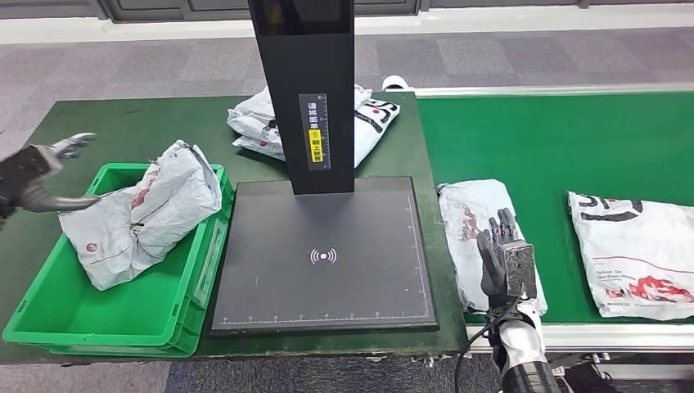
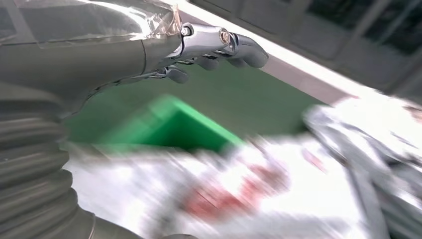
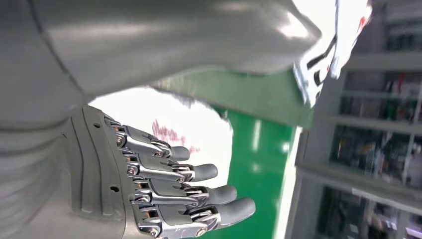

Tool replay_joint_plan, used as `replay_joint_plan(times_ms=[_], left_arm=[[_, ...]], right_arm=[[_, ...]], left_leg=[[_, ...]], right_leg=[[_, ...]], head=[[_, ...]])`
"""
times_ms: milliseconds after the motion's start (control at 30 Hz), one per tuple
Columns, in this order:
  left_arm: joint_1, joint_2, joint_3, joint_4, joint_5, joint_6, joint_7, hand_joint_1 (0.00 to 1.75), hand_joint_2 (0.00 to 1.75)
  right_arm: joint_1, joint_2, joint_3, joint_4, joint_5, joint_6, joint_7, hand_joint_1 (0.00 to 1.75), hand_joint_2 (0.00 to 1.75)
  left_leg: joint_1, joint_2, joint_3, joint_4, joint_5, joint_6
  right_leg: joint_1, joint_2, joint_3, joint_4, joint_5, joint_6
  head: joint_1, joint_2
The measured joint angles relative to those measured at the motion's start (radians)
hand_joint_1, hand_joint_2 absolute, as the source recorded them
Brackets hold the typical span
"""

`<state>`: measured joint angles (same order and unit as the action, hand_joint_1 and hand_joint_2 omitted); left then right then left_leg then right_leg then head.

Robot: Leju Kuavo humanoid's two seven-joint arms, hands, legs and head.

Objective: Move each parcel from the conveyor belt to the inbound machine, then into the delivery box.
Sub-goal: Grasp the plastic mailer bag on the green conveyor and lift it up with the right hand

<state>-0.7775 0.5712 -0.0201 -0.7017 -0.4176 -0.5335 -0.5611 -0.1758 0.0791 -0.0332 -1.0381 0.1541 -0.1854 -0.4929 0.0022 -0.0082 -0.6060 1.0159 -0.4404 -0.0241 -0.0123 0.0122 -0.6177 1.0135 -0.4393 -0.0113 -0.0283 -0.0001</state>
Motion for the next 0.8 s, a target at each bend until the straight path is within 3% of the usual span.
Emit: replay_joint_plan(times_ms=[33,167,200,333,467,567,800], left_arm=[[0.032,-0.053,0.004,-0.023,0.010,0.041,0.002,0.00,1.75],[0.151,-0.300,-0.011,-0.112,0.061,0.226,0.038,0.00,1.75],[0.171,-0.344,-0.022,-0.128,0.076,0.249,0.046,0.00,1.75],[0.207,-0.481,-0.063,-0.172,0.107,0.337,0.063,0.00,1.75],[0.206,-0.624,-0.123,-0.148,0.085,0.528,0.075,0.00,1.75],[0.196,-0.708,-0.161,-0.103,0.099,0.611,0.076,0.00,1.75],[0.175,-0.818,-0.188,0.024,0.188,0.727,0.018,0.00,1.75]], right_arm=[[-0.005,0.002,0.000,-0.002,0.019,-0.019,0.009,0.00,1.75],[-0.029,0.011,0.000,-0.004,0.073,-0.059,0.036,0.00,0.00],[-0.033,0.014,0.000,-0.004,0.078,-0.063,0.038,0.00,0.00],[-0.043,0.023,0.001,-0.002,0.112,-0.085,0.040,0.00,1.75],[-0.089,0.031,0.012,0.029,0.159,-0.126,0.056,0.00,1.75],[-0.119,0.038,0.025,0.067,0.190,-0.159,0.071,0.00,1.75],[-0.183,0.032,0.054,0.208,0.299,-0.270,0.166,0.00,1.75]], left_leg=[[-0.001,-0.002,0.000,0.000,0.000,0.000],[-0.004,-0.006,-0.001,0.001,0.001,0.005],[-0.004,-0.004,-0.001,0.001,0.001,0.006],[-0.005,0.000,-0.003,0.002,-0.001,0.009],[-0.005,-0.003,-0.004,0.002,-0.001,0.010],[-0.005,-0.003,-0.004,0.002,-0.001,0.010],[-0.005,-0.003,-0.004,0.002,0.000,0.010]], right_leg=[[-0.001,-0.002,0.001,0.000,0.000,0.001],[-0.005,-0.006,0.004,-0.001,0.001,0.005],[-0.005,-0.004,0.003,-0.001,0.002,0.006],[-0.007,0.001,0.001,-0.001,0.003,0.010],[-0.007,-0.003,0.001,-0.001,0.003,0.010],[-0.007,-0.003,0.001,-0.001,0.003,0.011],[-0.007,-0.003,0.001,-0.001,0.003,0.010]], head=[[0.000,0.000],[0.001,0.000],[0.001,0.000],[0.000,0.000],[0.000,0.000],[0.000,0.000],[0.000,0.000]])
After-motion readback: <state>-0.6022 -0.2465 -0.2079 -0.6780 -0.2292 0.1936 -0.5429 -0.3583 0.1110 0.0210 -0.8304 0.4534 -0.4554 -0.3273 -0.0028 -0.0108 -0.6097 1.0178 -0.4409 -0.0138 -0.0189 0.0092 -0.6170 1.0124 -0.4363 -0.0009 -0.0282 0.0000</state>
